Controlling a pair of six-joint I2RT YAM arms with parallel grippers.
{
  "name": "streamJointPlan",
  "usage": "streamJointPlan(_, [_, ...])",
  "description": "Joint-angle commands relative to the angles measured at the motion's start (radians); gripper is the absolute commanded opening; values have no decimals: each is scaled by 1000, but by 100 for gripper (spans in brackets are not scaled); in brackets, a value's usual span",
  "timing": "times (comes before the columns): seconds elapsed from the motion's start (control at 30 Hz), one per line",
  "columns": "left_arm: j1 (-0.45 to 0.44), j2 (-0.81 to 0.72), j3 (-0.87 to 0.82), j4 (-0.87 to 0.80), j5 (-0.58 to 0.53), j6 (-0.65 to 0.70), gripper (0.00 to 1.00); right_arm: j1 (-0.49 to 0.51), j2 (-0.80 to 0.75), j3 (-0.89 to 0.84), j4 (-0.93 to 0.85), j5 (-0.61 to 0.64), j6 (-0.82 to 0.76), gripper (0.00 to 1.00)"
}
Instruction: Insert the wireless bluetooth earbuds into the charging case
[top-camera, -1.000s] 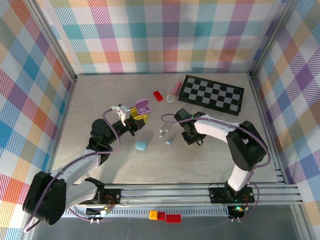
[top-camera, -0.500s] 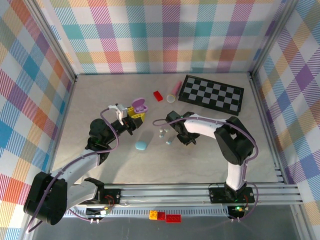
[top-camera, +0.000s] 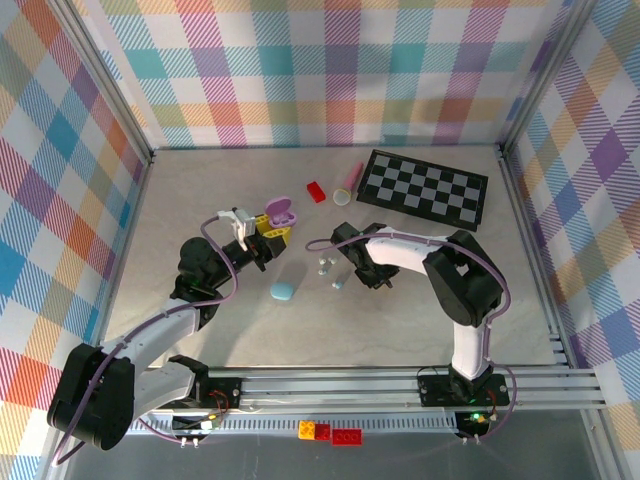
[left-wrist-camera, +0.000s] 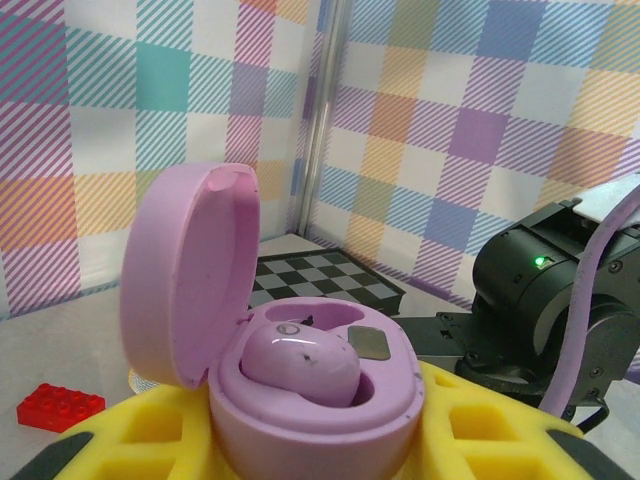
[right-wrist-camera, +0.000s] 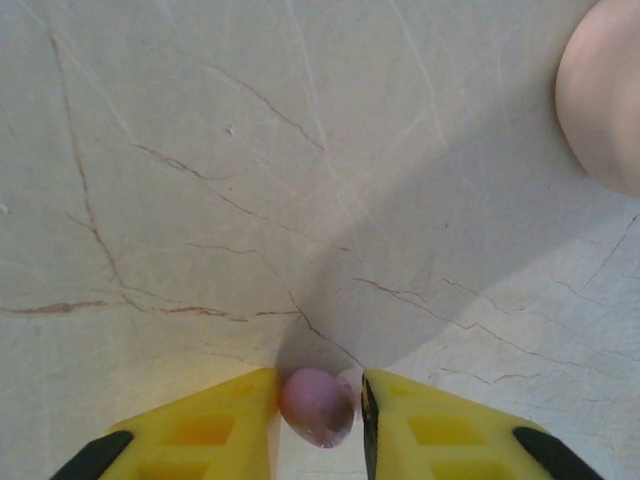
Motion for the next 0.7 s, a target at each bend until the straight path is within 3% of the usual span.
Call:
streamJointPlan(0.0, [14, 1, 21, 43, 26, -12, 33, 4, 18, 16, -21, 15, -4, 25])
streamJointPlan(0.1, [14, -2, 20, 45, 30, -3, 34, 3, 13, 12, -21, 12, 4, 19])
streamJointPlan(0.3, [14, -4, 18, 49, 25, -3, 34, -9, -48, -13, -10, -35, 34, 19])
streamJointPlan(0.67, [3, 22, 30, 63, 42, 7, 34, -49, -353, -120, 24, -204, 151, 17])
